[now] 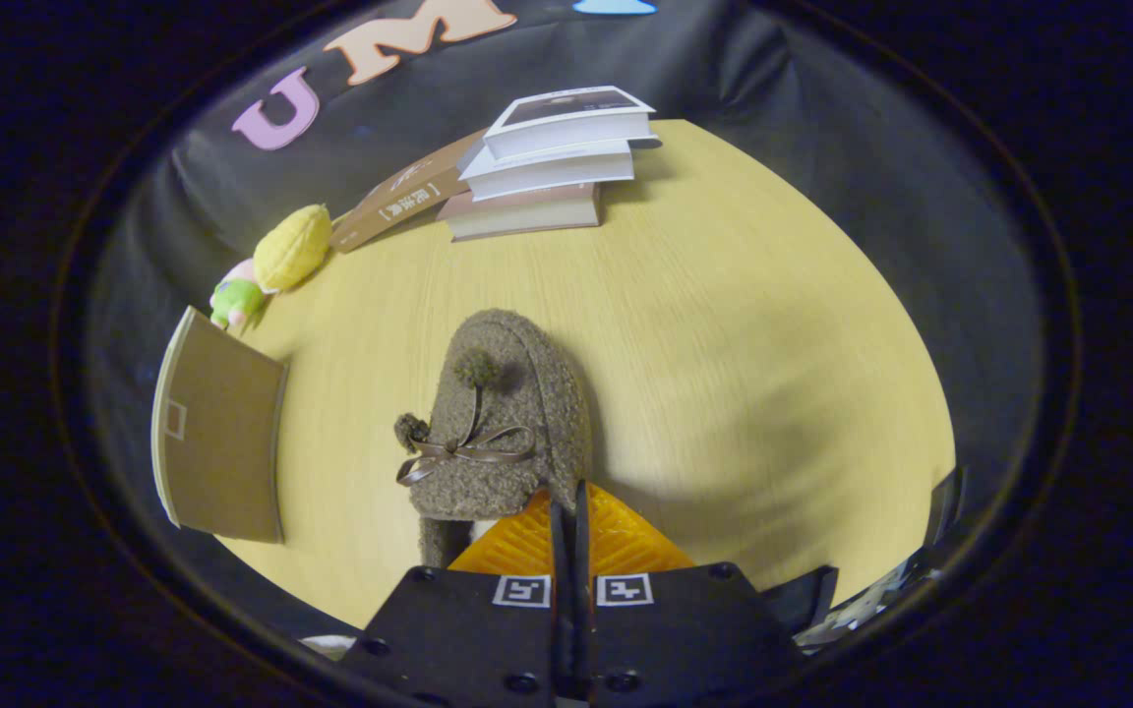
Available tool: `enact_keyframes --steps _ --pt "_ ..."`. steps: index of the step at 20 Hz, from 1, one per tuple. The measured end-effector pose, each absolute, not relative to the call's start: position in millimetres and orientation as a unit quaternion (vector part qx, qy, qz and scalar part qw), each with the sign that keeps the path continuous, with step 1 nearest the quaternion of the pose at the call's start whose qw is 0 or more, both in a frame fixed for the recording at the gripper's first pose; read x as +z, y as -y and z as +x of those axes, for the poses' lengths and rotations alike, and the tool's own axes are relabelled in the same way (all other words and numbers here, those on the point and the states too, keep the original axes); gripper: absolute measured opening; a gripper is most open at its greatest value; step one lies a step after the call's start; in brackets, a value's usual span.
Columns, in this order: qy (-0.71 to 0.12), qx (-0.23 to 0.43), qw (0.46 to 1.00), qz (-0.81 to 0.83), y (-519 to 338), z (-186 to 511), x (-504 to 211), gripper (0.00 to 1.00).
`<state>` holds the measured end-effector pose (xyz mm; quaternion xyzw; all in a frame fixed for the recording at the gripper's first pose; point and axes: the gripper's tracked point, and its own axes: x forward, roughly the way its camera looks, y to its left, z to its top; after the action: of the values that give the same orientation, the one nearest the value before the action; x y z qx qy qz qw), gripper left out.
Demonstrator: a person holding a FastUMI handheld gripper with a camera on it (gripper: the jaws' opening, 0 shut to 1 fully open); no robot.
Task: Open the storage box then place both shoes into the box .Put the left shoe in first, then the right shoe, with the right side of both shoes facing outward in a uniform manner.
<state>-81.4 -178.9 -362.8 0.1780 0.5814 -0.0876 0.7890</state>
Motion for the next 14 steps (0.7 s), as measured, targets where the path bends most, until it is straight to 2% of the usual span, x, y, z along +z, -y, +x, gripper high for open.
enact_keyframes --steps 7,14 --pt "-0.552 -0.094 0.8 0.215 144 -60 -322 0.03" --pt "-0.533 -0.065 0.812 0.228 75 -30 -273 0.04"
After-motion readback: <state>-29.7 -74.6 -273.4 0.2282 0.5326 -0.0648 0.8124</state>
